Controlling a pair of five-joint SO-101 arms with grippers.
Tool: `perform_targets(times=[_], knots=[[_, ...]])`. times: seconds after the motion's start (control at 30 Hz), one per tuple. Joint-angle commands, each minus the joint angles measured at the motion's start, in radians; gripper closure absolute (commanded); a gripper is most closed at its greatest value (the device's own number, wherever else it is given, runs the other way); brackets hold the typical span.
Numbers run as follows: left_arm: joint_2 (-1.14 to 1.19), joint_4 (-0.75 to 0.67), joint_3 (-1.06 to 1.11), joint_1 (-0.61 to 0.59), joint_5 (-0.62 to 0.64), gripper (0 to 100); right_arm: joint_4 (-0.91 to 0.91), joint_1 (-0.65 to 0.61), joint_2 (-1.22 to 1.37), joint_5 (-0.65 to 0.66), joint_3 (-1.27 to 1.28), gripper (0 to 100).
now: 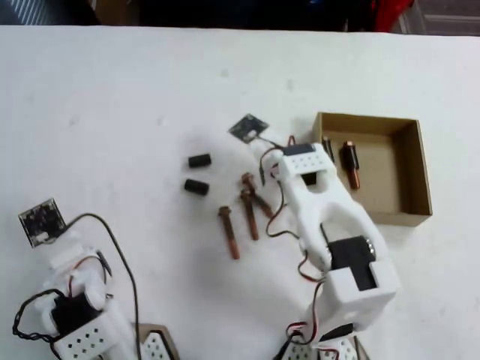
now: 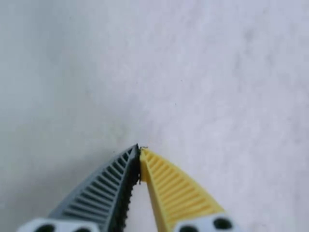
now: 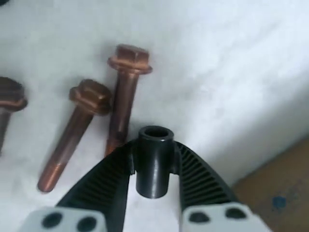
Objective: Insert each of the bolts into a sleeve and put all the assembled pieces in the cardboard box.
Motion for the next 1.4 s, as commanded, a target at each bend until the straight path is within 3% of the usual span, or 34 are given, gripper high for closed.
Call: perform_targets(times=[0.0, 0.23, 0.6, 0.67, 0.8, 0.87, 1.07, 1.37], knots=[[-0.007, 0.011, -0.003, 0.013, -0.008, 98, 0.047, -0.01, -0.168, 0.012, -0.034, 98.1], [-0.008, -0.003, -0.003, 0.018, -0.006, 98, 0.219, -0.008, -0.455, 0.006, -0.029, 98.1], [-0.008, -0.149, -0.003, 0.019, -0.011, 98, 0.467, -0.008, -0.877, 0.005, -0.028, 98.1], [-0.008, -0.164, -0.003, 0.019, -0.081, 98, 0.501, -0.008, -0.94, 0.005, -0.026, 98.1], [-0.008, -0.172, -0.003, 0.019, -0.367, 98, 0.564, -0.008, -1.043, 0.005, -0.026, 98.1], [-0.008, -0.158, -0.005, 0.019, -0.448, 98, 0.601, -0.008, -1.087, 0.005, -0.026, 98.1], [-0.005, -0.071, -0.106, 0.019, -0.514, 98, 0.613, -0.01, -1.224, -0.135, 0.06, 98.1], [-0.004, 0.063, -0.324, 0.059, -0.535, 98, 0.564, -0.007, -1.481, -0.144, 0.282, 98.1]])
